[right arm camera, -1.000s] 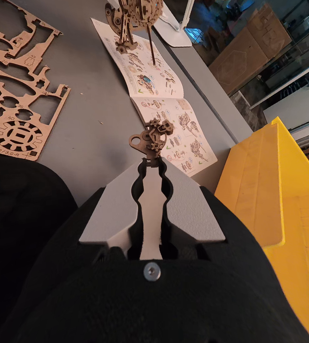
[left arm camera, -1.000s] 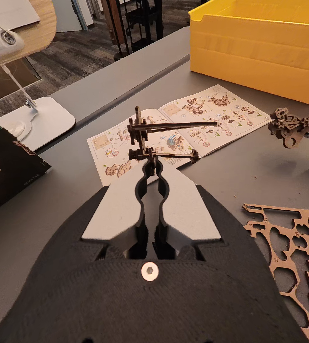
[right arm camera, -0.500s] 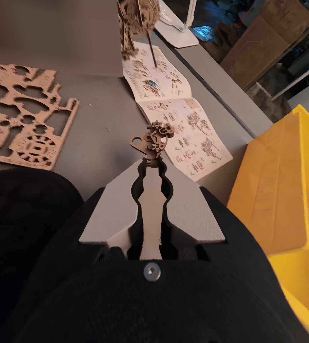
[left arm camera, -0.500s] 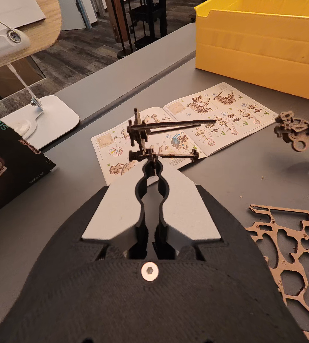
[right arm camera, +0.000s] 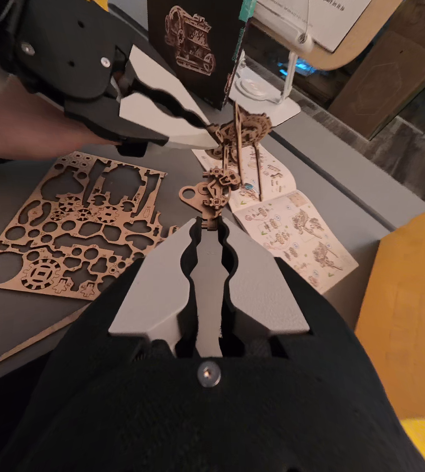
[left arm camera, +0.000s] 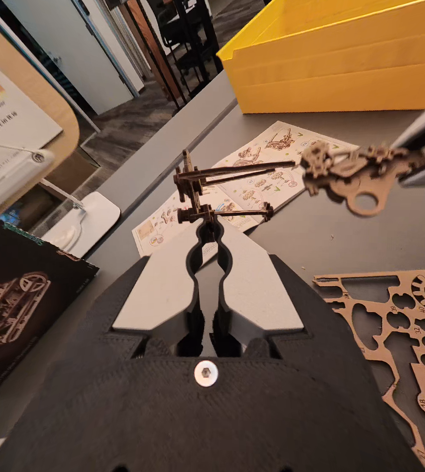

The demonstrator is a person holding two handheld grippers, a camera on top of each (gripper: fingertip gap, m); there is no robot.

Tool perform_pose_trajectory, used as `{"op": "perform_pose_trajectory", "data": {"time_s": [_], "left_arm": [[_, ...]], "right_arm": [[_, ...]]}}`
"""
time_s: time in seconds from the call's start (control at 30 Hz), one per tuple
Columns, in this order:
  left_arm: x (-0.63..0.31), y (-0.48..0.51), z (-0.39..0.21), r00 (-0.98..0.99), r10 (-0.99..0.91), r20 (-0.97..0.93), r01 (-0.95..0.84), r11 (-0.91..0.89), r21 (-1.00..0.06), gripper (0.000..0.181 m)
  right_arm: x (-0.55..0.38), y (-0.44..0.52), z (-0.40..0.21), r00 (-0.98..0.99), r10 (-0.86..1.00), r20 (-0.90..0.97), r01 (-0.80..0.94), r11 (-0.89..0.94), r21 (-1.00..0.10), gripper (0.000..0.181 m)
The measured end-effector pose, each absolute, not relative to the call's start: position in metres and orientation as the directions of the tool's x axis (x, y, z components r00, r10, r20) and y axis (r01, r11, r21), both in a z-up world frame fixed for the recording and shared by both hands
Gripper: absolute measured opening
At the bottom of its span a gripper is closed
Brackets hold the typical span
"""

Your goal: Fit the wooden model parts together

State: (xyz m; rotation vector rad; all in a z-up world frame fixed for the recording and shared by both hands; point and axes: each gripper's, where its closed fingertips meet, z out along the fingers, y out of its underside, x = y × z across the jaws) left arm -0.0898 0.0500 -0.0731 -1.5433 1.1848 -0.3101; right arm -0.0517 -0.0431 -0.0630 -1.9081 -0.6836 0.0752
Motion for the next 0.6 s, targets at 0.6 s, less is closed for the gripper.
{"op": "perform_pose_trajectory", "data": {"time_s": [0.6], "left_arm": [[-0.070,0.007,-0.061,0.367,-0.738,-0.566,-0.472,0.377,-0.797,0.001]], "right_arm": [[-0.030,-0.015,-0.051,0.597,0.615,0.515,0.658,-0.009,-0.753,0.011]]}}
